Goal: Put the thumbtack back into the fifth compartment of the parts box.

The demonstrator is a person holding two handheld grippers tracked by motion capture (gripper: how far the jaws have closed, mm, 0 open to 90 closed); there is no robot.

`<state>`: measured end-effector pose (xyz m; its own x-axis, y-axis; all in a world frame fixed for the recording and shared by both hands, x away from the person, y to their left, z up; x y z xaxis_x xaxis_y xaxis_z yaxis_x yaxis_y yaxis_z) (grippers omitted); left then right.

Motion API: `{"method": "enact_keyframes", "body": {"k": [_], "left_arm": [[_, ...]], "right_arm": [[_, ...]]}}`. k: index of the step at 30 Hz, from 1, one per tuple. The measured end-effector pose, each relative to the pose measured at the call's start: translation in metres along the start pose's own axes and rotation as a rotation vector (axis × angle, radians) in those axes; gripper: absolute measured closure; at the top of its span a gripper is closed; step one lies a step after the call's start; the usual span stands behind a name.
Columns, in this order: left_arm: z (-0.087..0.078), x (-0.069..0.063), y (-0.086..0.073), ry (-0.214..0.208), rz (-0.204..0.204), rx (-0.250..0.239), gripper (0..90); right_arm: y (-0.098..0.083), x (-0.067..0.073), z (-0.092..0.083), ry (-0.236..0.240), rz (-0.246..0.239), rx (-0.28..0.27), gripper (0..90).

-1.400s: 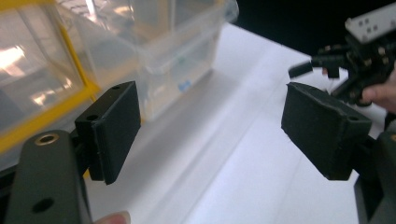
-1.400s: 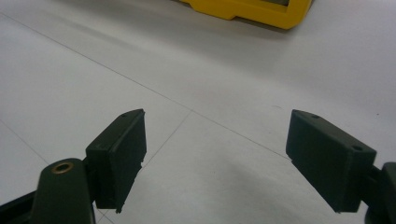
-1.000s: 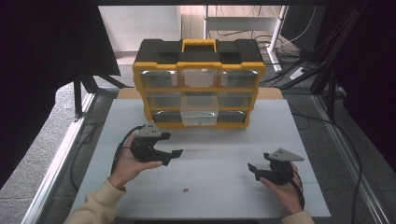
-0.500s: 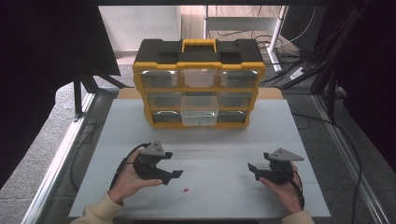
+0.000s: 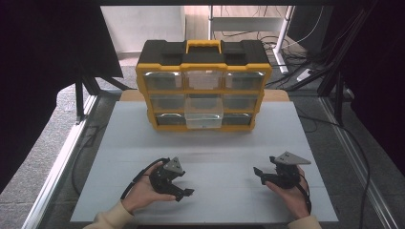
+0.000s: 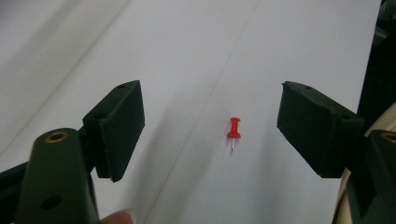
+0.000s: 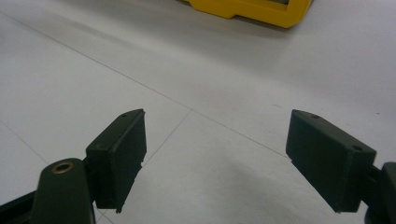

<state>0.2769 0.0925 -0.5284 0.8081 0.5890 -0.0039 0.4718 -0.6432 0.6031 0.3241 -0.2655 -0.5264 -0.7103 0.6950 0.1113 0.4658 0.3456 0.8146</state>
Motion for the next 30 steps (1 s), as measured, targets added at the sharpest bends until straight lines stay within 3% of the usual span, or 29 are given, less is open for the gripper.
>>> {"method": "enact_keyframes", "body": {"k": [5,14,17,19,22,30], "left_arm": [[0.009,-0.004,-0.002,-0.014,0.021,0.042,26.5],[0.018,-0.012,-0.005,0.033,0.090,0.093,38.9],[0.020,-0.015,-0.005,0.037,0.105,0.101,46.3],[0.019,-0.015,-0.004,0.063,0.139,0.109,52.1],[0.018,-0.017,-0.004,0.047,0.148,0.113,63.3],[0.018,-0.020,-0.004,0.031,0.169,0.112,81.4]], "right_arm": [[0.000,0.000,0.000,-0.004,0.000,0.004,20.8],[0.000,0.000,0.000,-0.002,-0.001,0.002,20.7],[0.000,0.000,0.000,-0.005,-0.002,0.004,20.7],[0.000,0.000,0.000,-0.005,-0.002,0.004,20.8],[0.000,0.000,0.000,-0.006,-0.003,0.004,20.8],[0.000,0.000,0.001,-0.006,-0.007,0.005,20.8]]}}
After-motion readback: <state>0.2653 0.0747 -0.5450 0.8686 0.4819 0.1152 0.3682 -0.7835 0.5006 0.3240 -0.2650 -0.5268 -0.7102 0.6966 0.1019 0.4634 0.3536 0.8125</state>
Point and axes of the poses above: each handheld gripper's, and its own axes: z roughly forward along the jaws, y roughly out of its top, x roughly to its left, the point moved 3 cm from there along z, roughly forward along the jaws, and after that the axes turned 11 degrees about y, right-handed, at the moved point
